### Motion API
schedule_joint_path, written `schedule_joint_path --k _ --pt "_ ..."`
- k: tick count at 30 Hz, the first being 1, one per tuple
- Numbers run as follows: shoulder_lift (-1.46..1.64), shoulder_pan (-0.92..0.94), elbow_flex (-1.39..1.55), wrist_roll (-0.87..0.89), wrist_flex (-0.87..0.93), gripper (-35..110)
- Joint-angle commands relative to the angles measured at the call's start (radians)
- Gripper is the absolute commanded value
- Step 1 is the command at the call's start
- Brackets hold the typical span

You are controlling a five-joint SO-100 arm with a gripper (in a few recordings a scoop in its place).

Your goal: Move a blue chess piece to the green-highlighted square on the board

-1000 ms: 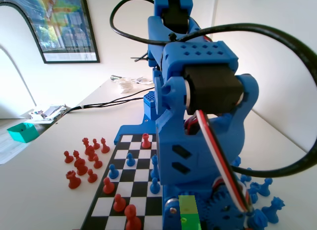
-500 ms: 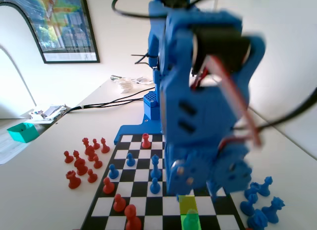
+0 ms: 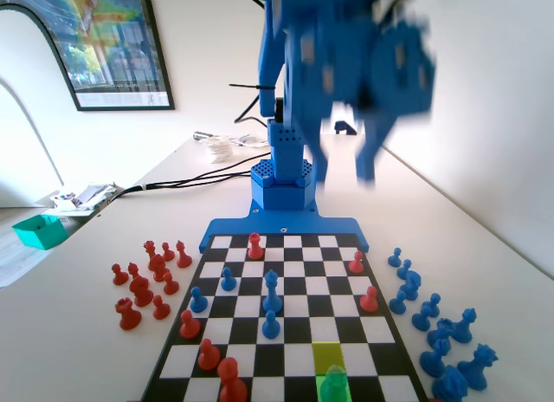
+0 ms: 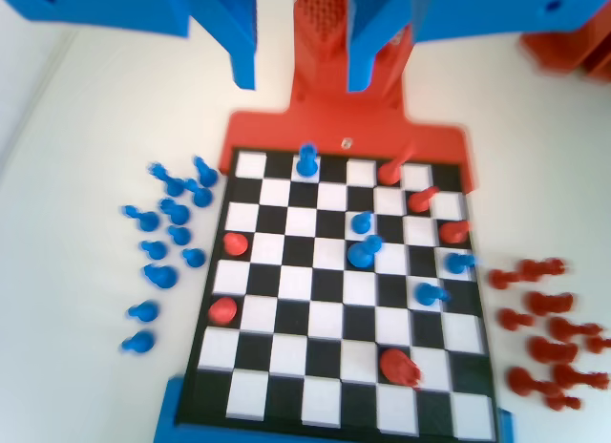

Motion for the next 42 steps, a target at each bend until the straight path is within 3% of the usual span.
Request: schedule_joint_path --k 1,20,36,42 --pt "0.282 -0.014 0.018 -0.038 0.092 9" --pt "0.956 0.067 0.295 -0.252 0.259 1" --pt "1.35 0.124 0.68 -0.256 0.084 1" --pt "1.367 0.144 0.689 -0.247 0.084 1"
